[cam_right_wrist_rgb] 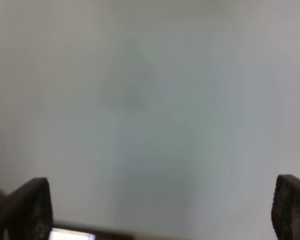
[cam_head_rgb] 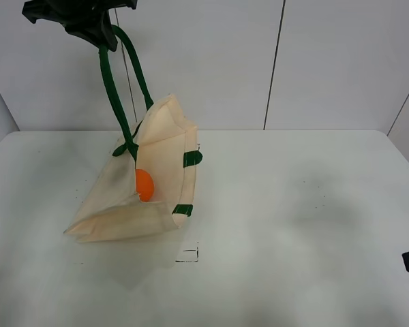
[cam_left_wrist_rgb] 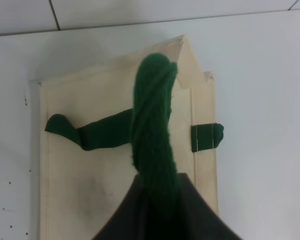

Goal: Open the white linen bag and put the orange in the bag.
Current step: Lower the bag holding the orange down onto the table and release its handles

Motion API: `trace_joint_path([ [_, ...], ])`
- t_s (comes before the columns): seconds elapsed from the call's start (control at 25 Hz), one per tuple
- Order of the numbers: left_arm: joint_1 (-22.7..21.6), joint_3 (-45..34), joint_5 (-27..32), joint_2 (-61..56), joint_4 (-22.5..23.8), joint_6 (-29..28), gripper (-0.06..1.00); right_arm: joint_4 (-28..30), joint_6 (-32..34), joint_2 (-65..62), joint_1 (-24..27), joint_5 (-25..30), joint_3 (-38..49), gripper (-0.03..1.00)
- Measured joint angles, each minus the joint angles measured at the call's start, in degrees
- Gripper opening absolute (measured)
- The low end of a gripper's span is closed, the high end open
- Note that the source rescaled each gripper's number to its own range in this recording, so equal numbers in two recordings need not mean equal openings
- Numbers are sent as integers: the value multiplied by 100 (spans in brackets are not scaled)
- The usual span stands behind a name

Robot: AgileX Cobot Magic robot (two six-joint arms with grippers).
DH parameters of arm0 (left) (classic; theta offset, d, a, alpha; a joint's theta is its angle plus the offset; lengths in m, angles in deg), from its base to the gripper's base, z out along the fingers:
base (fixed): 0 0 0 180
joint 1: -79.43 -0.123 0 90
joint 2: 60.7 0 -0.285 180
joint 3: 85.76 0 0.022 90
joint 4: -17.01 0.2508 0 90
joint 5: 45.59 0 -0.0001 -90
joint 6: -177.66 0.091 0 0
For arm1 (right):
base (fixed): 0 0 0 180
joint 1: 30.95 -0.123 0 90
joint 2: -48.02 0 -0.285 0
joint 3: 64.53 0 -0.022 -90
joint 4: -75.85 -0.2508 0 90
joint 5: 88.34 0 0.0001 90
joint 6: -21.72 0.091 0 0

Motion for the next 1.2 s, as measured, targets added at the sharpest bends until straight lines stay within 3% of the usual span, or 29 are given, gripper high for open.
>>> trace_joint_path([
  [0.44,0,0,0,0,0,0,0,74,-46,-2942,0,-2,235,100],
  [0.76,0,-44,0,156,-75,4,0,129,-46,-3036,-43,-2,262,100],
  [1.04,0,-565,-159,1018,-518,276,0,129,-41,-3036,-43,-2,262,100],
  [1.12,0,-702,-253,1307,-614,400,6,129,-41,-3036,-43,-2,262,100],
  [1.2,0,-809,-305,1498,-631,455,23,129,-41,-3036,-43,-2,262,100],
])
